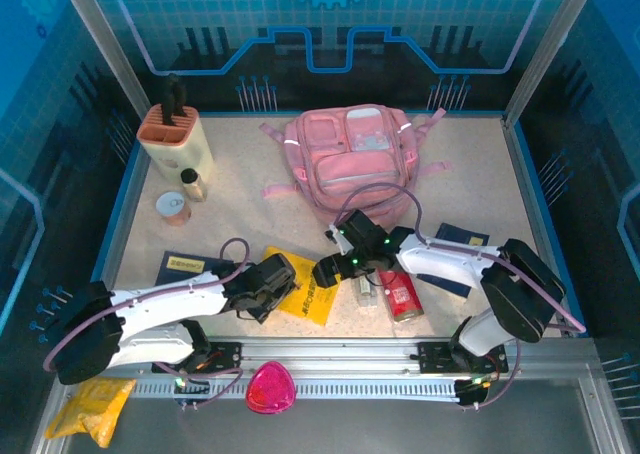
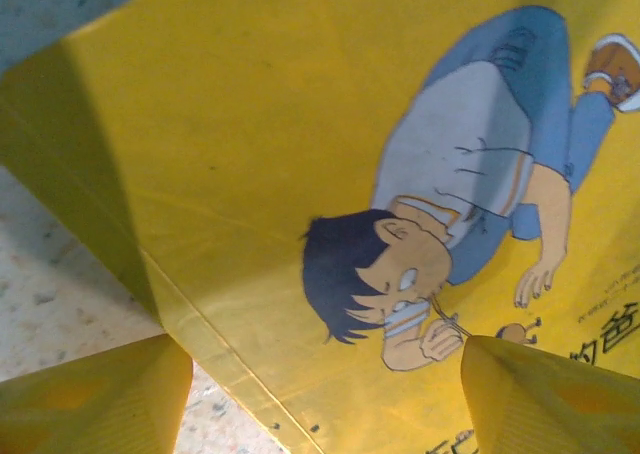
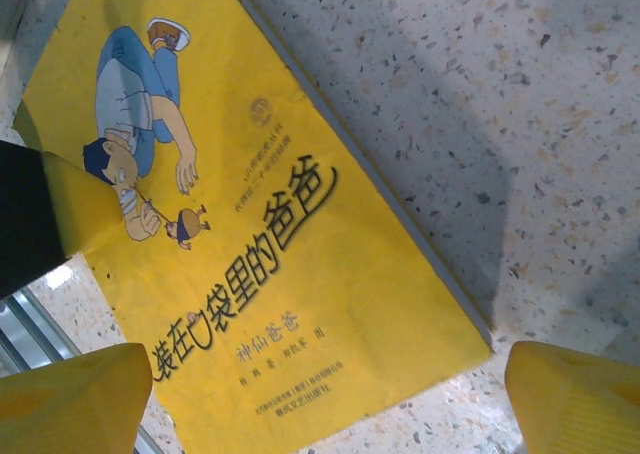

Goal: Pack the student bag

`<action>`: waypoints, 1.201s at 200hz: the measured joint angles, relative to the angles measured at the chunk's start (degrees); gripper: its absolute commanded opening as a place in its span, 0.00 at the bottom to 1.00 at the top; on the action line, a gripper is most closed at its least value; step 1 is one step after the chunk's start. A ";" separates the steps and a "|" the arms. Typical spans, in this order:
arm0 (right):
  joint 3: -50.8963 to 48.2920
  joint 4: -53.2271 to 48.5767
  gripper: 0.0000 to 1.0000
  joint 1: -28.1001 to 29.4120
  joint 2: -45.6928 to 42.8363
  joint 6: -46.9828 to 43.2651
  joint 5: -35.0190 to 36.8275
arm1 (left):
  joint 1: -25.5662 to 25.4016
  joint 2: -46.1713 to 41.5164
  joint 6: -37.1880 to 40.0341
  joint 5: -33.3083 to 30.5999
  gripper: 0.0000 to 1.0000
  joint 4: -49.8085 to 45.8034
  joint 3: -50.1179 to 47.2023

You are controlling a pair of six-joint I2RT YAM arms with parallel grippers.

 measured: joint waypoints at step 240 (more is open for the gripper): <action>20.68 -15.13 0.85 -0.07 19.10 4.72 1.25 | 15.32 1.68 24.39 9.70 0.57 13.40 -2.14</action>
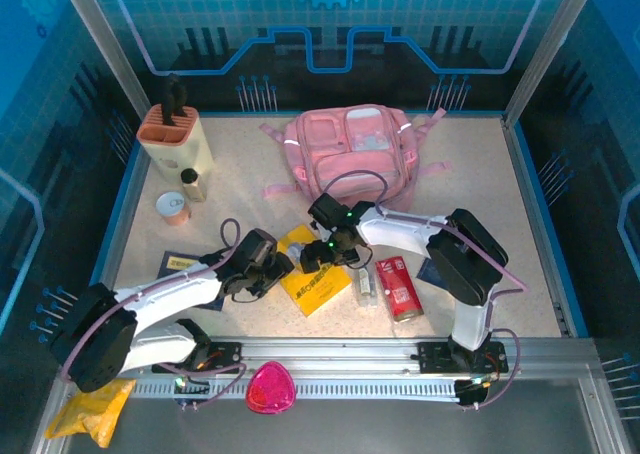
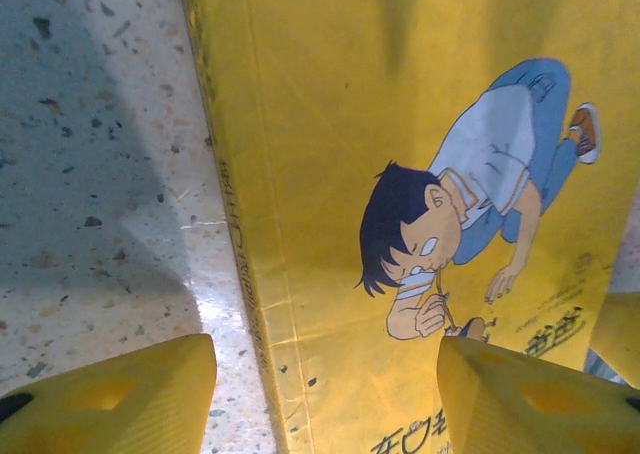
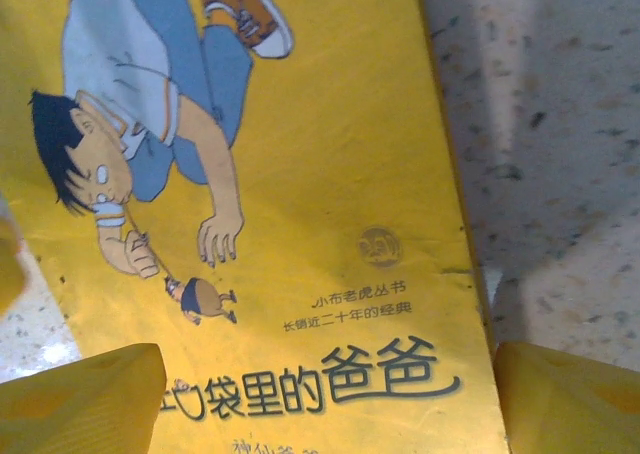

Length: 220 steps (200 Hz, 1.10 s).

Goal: Pack the student bag

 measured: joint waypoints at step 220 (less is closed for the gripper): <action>-1.44 2.64 0.64 -0.13 -4.87 1.29 -8.59 | 0.13 3.13 0.61 0.66 0.50 0.04 0.39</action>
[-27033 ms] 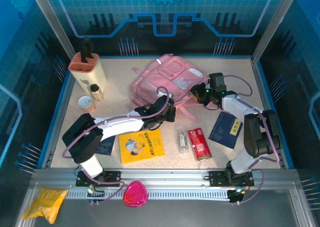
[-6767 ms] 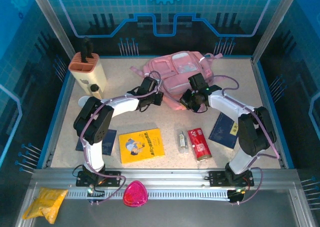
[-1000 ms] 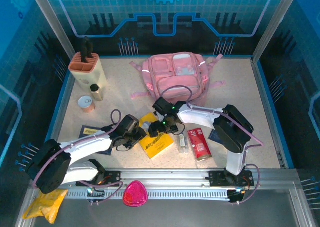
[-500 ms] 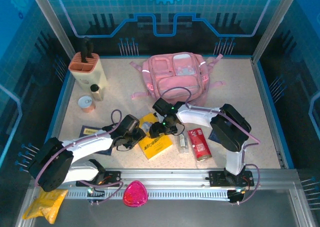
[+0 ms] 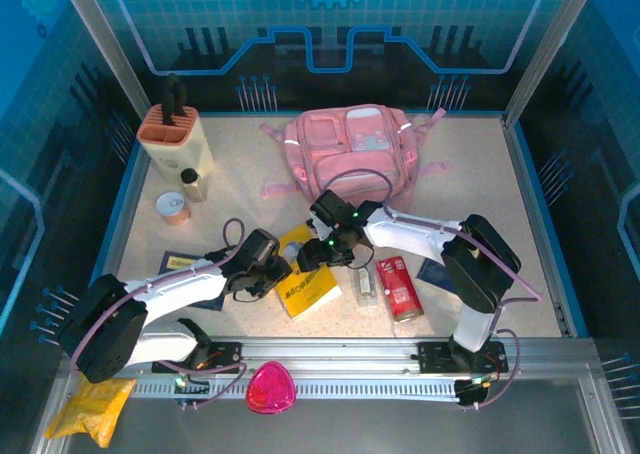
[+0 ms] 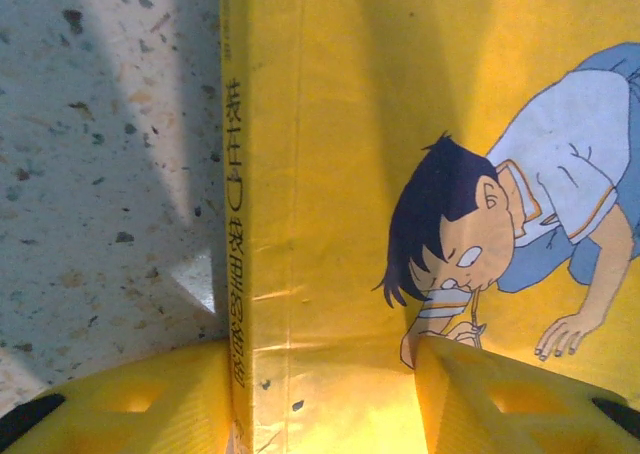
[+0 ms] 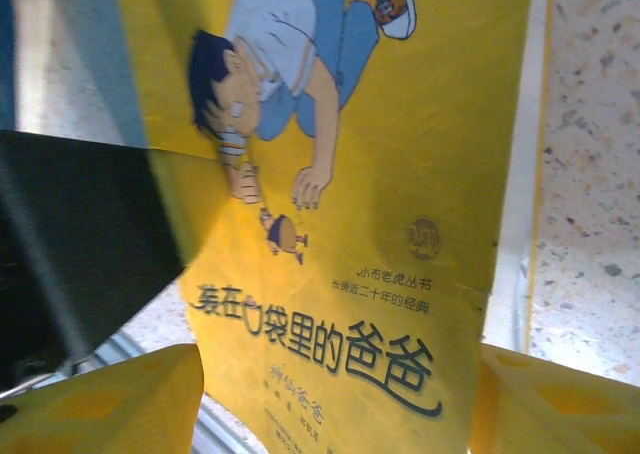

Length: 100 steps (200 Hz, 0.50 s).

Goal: Pack the student bag

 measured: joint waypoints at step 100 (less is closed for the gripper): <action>-5.09 4.46 0.32 -2.69 -2.64 0.83 -6.36 | 0.00 0.35 -0.13 -0.07 0.49 -0.17 0.04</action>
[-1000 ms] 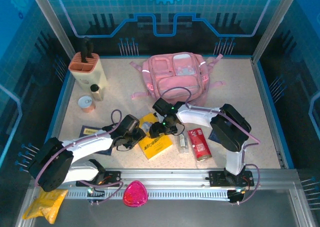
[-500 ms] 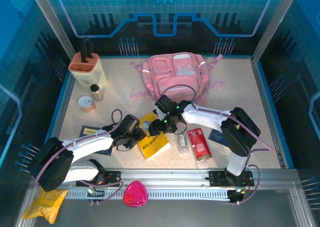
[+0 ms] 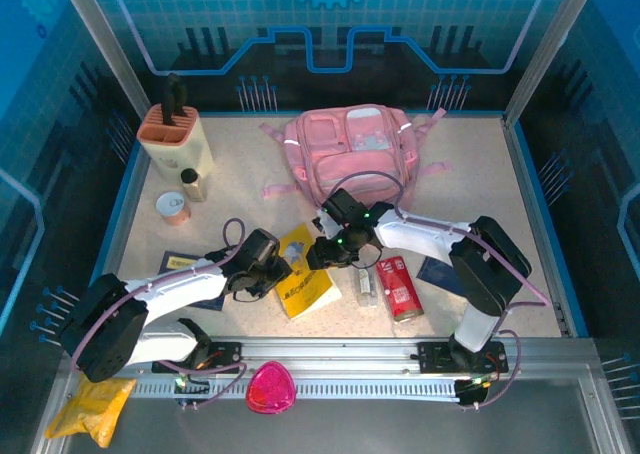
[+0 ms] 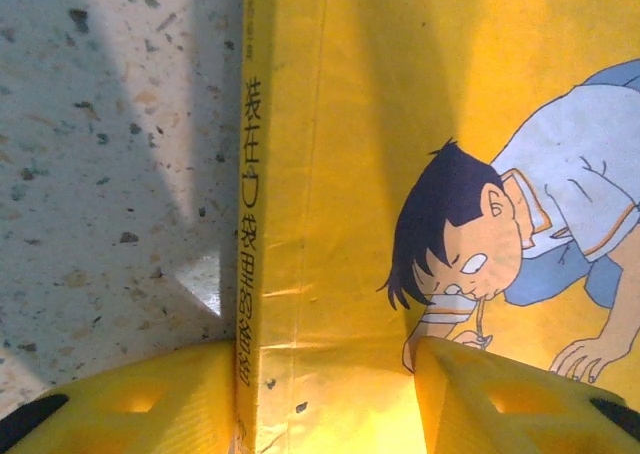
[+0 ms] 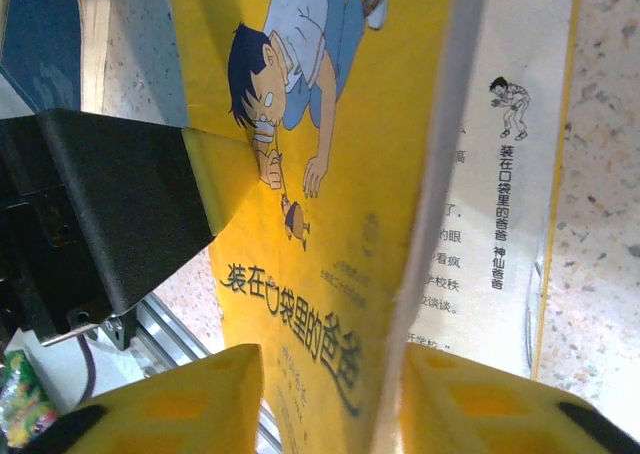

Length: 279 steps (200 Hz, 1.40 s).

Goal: Pack the student bag

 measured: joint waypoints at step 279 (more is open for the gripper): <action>-3.37 20.22 0.00 -9.27 -19.71 18.36 -11.72 | 16.92 -22.49 2.73 19.08 0.74 2.69 8.48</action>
